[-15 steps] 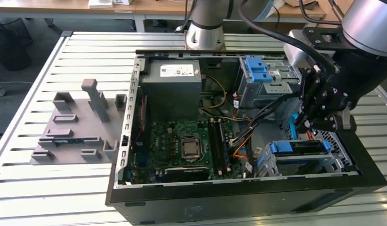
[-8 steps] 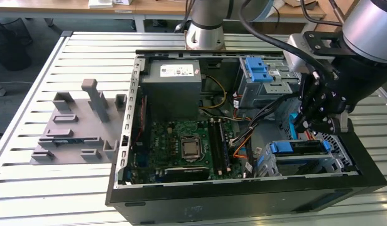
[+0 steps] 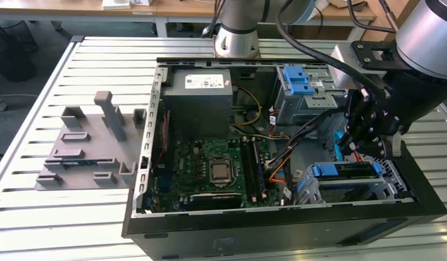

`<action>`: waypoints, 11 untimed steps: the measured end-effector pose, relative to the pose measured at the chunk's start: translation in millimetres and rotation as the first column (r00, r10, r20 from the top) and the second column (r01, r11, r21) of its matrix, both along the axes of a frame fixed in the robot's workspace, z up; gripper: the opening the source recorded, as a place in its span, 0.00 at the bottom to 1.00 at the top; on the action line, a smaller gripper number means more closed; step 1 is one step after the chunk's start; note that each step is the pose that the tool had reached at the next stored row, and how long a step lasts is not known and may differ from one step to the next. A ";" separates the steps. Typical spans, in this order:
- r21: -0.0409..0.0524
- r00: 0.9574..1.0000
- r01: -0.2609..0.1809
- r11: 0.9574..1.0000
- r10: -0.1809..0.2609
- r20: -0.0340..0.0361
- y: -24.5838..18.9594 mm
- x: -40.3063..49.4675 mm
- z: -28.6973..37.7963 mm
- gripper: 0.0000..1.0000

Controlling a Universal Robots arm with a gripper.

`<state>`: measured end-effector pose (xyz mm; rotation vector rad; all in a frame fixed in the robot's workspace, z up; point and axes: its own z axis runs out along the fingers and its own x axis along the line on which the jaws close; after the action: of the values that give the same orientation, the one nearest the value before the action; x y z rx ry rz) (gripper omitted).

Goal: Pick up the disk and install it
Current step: 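Insert the second disk wire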

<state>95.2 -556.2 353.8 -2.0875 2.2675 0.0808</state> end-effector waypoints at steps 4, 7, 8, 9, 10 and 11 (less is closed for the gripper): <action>-0.002 1.000 0.000 1.000 0.000 0.000 -0.1 0.0 0.0 0.16; -0.003 1.000 0.000 1.000 0.000 0.000 -0.2 0.0 0.2 0.16; -0.003 1.000 0.000 1.000 0.000 0.000 -0.1 -0.1 0.9 0.16; -0.005 1.000 0.000 1.000 0.000 0.000 -0.1 -0.3 1.8 0.16; -0.007 1.000 0.000 1.000 0.000 0.000 -0.1 -0.3 2.5 0.16; -0.008 1.000 0.000 1.000 0.000 0.000 -0.1 -0.3 3.1 0.16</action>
<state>94.8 -556.3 356.9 -2.0916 2.2710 0.0723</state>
